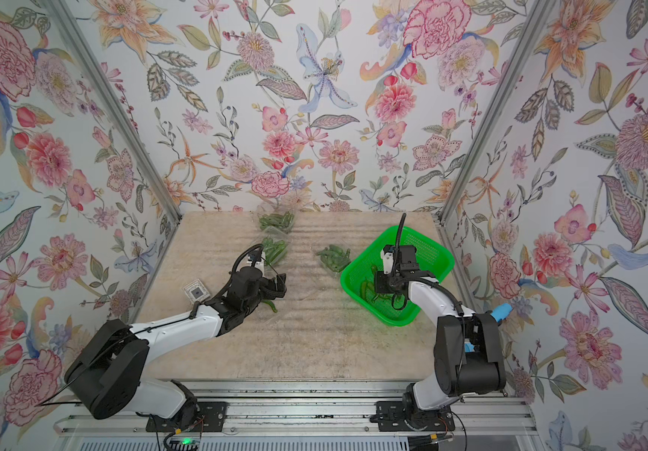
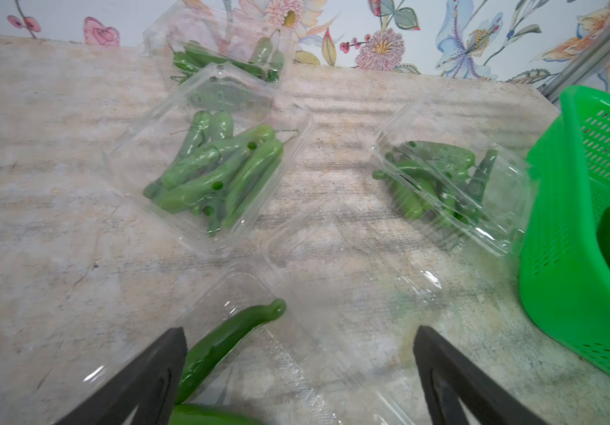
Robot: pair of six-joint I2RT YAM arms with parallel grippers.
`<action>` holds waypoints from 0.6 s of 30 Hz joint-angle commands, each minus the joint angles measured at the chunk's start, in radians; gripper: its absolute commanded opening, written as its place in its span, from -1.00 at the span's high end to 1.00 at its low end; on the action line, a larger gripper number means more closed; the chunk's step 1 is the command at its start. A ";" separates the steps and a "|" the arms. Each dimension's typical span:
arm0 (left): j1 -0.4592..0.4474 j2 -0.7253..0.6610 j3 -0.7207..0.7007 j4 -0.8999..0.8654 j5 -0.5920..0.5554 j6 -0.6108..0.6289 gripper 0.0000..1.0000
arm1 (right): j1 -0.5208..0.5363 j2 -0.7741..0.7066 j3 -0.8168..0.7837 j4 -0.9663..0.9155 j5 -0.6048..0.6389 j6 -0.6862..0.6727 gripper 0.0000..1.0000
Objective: Take small green peppers out of containers
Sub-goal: Place the green pepper in the basket.
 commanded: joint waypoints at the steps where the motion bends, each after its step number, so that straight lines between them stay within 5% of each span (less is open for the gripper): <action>1: -0.057 0.043 0.070 -0.019 0.020 0.063 -0.99 | -0.010 0.022 -0.009 0.005 0.026 0.040 0.50; 7: -0.084 0.069 0.115 -0.040 0.025 0.040 -0.99 | 0.033 -0.027 0.009 -0.034 0.033 -0.006 0.09; 10: -0.085 0.047 0.096 -0.029 0.034 0.032 -0.99 | 0.102 -0.083 0.031 -0.057 0.040 -0.031 0.05; 18: -0.030 -0.080 0.067 -0.235 -0.041 -0.008 -0.99 | 0.488 -0.008 0.227 -0.096 0.043 -0.108 -0.05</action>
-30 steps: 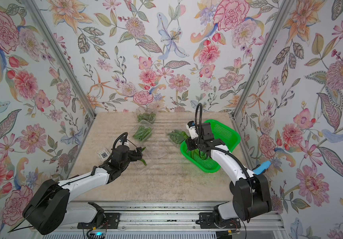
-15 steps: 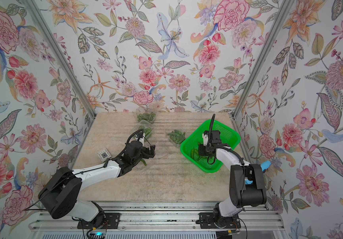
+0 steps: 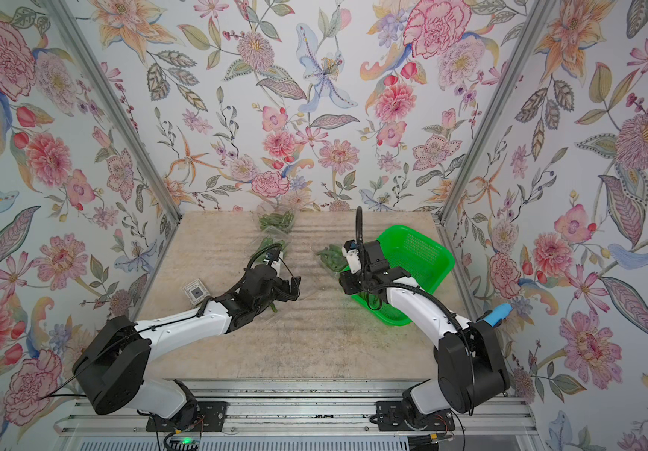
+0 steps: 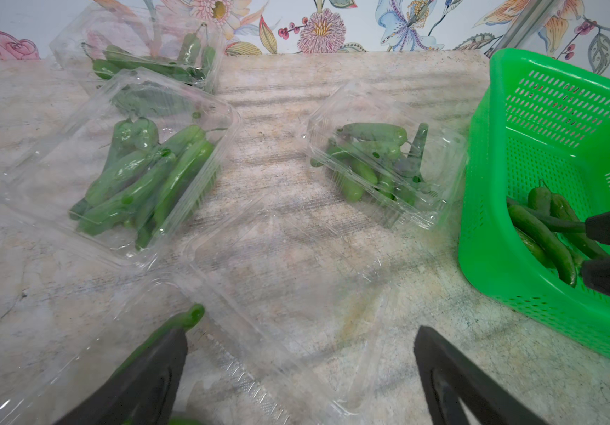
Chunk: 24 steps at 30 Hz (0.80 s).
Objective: Take small green peppers out of containers
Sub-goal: Place the green pepper in the basket, then pick up the green pepper from the packing box.
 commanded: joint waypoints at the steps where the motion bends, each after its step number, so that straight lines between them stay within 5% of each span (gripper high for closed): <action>1: 0.058 -0.096 -0.046 -0.105 -0.036 -0.039 -0.99 | 0.126 0.101 0.129 -0.050 0.001 -0.052 -0.04; 8: 0.251 -0.321 -0.271 -0.091 0.034 -0.215 -0.99 | 0.324 0.424 0.421 -0.109 0.030 -0.122 0.02; 24: 0.397 -0.427 -0.402 -0.097 0.107 -0.237 -0.99 | 0.391 0.803 0.746 -0.155 -0.046 -0.173 0.03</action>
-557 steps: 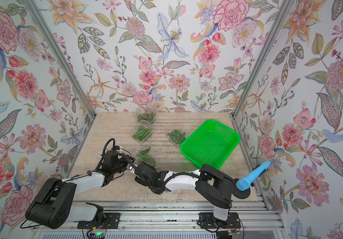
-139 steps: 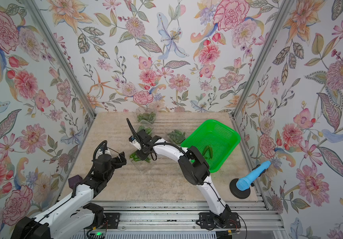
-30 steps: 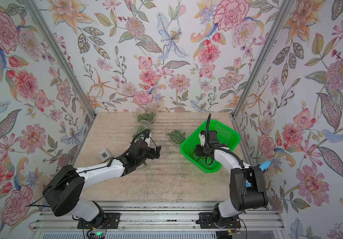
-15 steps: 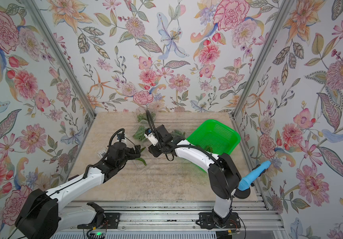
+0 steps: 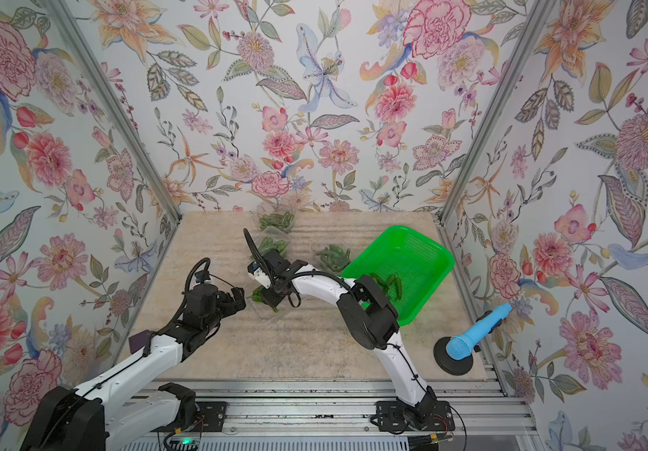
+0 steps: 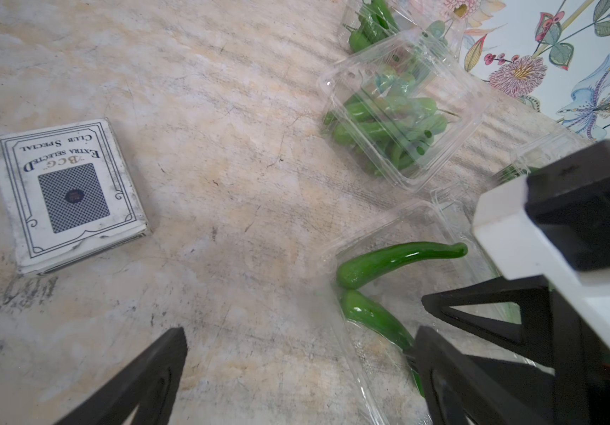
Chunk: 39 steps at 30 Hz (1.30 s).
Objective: Take small green peppers out of containers
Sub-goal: Pick up the green pepper from the packing box, then place the green pepper in the basket.
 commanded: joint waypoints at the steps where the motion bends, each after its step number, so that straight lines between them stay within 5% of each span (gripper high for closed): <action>1: 0.017 -0.019 -0.014 -0.004 0.029 -0.012 -0.99 | 0.007 0.044 0.054 -0.038 -0.017 -0.029 0.03; 11: 0.051 -0.035 0.002 -0.011 0.043 -0.002 -0.99 | 0.011 0.119 0.092 -0.046 -0.044 -0.030 0.06; 21: 0.054 -0.035 0.009 -0.012 0.033 0.018 -0.99 | 0.020 0.093 0.084 -0.045 -0.002 -0.022 0.76; 32: 0.053 0.003 0.059 0.016 0.046 0.019 -0.99 | -0.004 -0.294 -0.112 0.014 0.031 0.015 0.87; 39: 0.012 0.082 0.165 0.041 0.062 0.027 -0.99 | -0.151 -0.544 -0.303 0.053 0.053 0.075 0.83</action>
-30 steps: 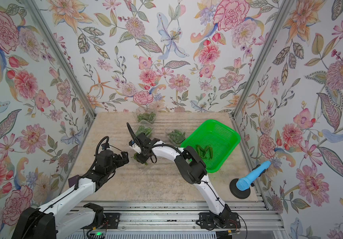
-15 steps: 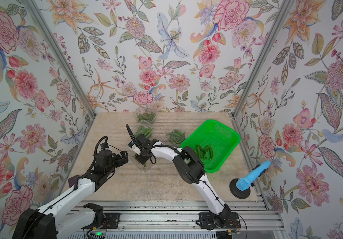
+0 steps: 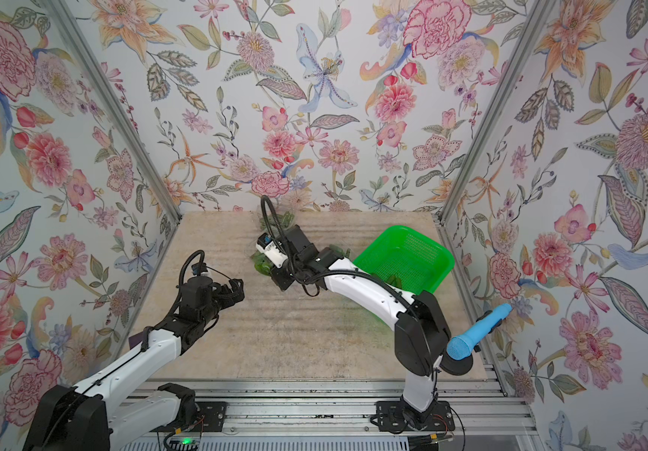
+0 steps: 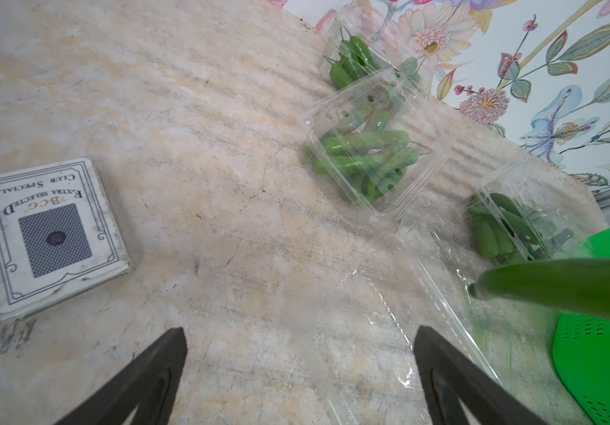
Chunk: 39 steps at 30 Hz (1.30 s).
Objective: Take small green peppers out of containers
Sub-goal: Place the green pepper in the basket.
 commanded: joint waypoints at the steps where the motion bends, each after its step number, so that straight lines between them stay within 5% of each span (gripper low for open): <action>1: -0.041 0.070 0.116 0.000 -0.011 0.028 -0.99 | -0.101 -0.071 -0.114 0.012 0.037 0.056 0.84; 9: -0.208 0.383 0.414 0.012 -0.021 0.042 -0.99 | -0.435 -0.248 -0.386 0.075 0.085 0.151 0.81; 17: -0.286 0.698 0.613 0.137 0.101 -0.065 -0.99 | -0.676 -0.246 -0.549 0.103 0.111 0.238 0.83; 23: -0.311 0.846 0.732 0.159 0.147 -0.099 -0.99 | -0.740 -0.195 -0.583 0.101 0.156 0.260 0.76; 28: -0.314 0.887 0.774 0.120 0.136 -0.090 -0.99 | -0.748 -0.213 -0.575 0.099 0.114 0.264 0.13; 31: -0.314 0.886 0.763 0.085 0.130 -0.089 -0.99 | -0.732 -0.228 -0.522 0.103 0.097 0.254 -0.01; 39: -0.314 0.831 0.637 0.083 0.127 -0.099 -0.99 | -0.620 -0.014 -0.178 0.118 0.033 0.190 -0.05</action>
